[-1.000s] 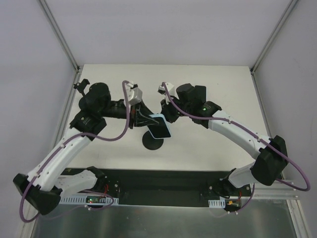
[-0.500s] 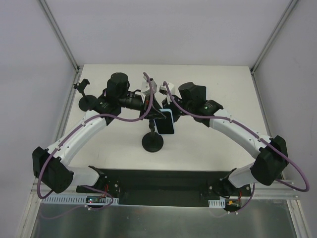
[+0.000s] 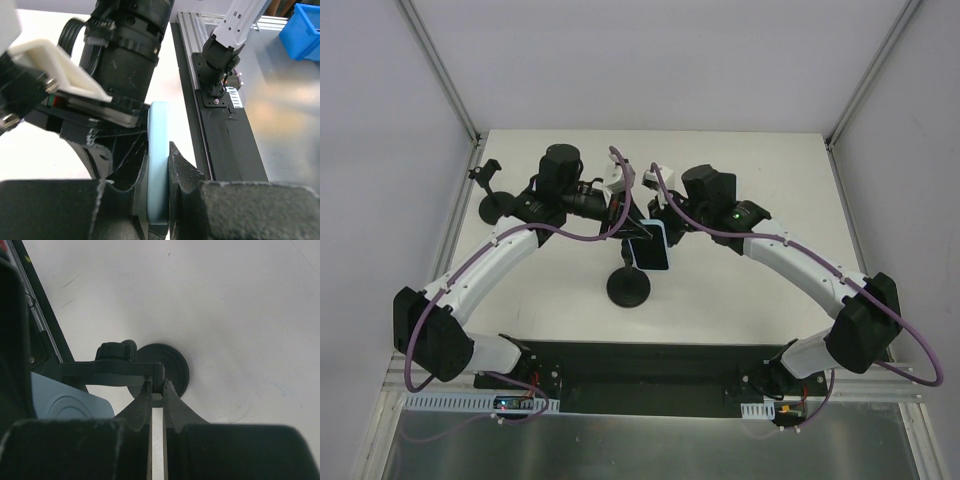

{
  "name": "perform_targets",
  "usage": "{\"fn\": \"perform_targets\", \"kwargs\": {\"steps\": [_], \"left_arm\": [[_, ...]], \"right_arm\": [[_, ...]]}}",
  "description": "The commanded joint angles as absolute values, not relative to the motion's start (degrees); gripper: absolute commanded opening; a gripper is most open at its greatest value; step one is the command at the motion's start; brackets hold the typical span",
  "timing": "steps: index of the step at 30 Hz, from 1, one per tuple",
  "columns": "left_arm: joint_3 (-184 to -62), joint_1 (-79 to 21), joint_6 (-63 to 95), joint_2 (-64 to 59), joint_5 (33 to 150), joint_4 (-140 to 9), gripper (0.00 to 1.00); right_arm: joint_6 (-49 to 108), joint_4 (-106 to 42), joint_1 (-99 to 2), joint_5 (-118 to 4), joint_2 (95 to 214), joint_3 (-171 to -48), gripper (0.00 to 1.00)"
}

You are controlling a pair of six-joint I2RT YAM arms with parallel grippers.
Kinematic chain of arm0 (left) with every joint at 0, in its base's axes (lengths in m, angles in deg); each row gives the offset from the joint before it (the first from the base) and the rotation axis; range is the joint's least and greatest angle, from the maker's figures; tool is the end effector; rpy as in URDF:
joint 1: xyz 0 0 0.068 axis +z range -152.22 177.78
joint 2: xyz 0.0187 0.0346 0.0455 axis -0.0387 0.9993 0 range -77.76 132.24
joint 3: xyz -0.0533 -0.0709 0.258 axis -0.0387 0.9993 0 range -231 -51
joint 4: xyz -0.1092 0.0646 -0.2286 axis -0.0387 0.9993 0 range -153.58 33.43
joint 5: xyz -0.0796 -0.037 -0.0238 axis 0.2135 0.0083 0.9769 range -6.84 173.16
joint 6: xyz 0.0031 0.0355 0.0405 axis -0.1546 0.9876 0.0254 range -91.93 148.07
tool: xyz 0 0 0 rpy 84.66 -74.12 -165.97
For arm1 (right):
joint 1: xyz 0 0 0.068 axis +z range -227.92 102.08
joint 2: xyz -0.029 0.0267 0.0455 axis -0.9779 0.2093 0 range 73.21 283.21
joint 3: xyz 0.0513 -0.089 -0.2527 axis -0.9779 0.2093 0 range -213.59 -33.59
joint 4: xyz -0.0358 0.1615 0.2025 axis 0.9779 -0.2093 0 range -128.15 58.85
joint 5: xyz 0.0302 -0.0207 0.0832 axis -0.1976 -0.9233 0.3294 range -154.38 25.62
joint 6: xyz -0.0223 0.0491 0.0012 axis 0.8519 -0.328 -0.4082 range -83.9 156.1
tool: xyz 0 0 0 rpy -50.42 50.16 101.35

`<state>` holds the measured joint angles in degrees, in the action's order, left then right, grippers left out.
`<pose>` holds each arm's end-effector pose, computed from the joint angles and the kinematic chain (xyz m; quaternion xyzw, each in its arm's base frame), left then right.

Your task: Place the phone on the phone stand

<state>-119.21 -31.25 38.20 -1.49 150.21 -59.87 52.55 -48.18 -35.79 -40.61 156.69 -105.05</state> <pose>0.2414 -0.1716 0.3771 0.5451 0.4927 -0.5090 0.4485 0.2391 0.2357 0.3318 -0.5037 0.6845 0.2834 0.4444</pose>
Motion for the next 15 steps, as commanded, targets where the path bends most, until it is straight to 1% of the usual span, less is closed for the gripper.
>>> {"fn": "perform_targets", "kwargs": {"steps": [1, 7, 10, 11, 13, 14, 15], "left_arm": [[-121.31, -28.32, 41.17, 0.28, 152.50, -64.01, 0.00], [-121.40, -26.21, 40.99, 0.99, 154.00, -64.01, 0.00], [-120.26, -26.12, 40.64, 0.20, 152.16, -63.84, 0.00], [-119.74, -26.12, 40.29, -0.59, 151.02, -63.84, 0.00], [-118.25, -26.30, 38.72, -1.82, 144.62, -61.92, 0.00], [-117.63, -26.73, 37.23, -4.00, 139.55, -61.47, 0.00], [-116.93, -27.26, 35.82, -5.33, 130.36, -60.86, 0.00]], "right_arm": [[52.36, -47.14, -35.12, -34.33, 155.92, -107.24, 0.01], [53.42, -47.84, -35.20, -33.88, 156.44, -107.94, 0.01], [52.54, -48.28, -35.38, -36.33, 156.53, -108.38, 0.01], [51.93, -48.02, -35.38, -39.74, 156.18, -107.77, 0.01], [49.48, -45.83, -35.12, -44.49, 154.43, -106.46, 0.01], [48.42, -44.52, -34.86, -49.39, 153.73, -105.58, 0.01], [47.45, -42.59, -34.50, -51.44, 152.15, -103.83, 0.01]]}}
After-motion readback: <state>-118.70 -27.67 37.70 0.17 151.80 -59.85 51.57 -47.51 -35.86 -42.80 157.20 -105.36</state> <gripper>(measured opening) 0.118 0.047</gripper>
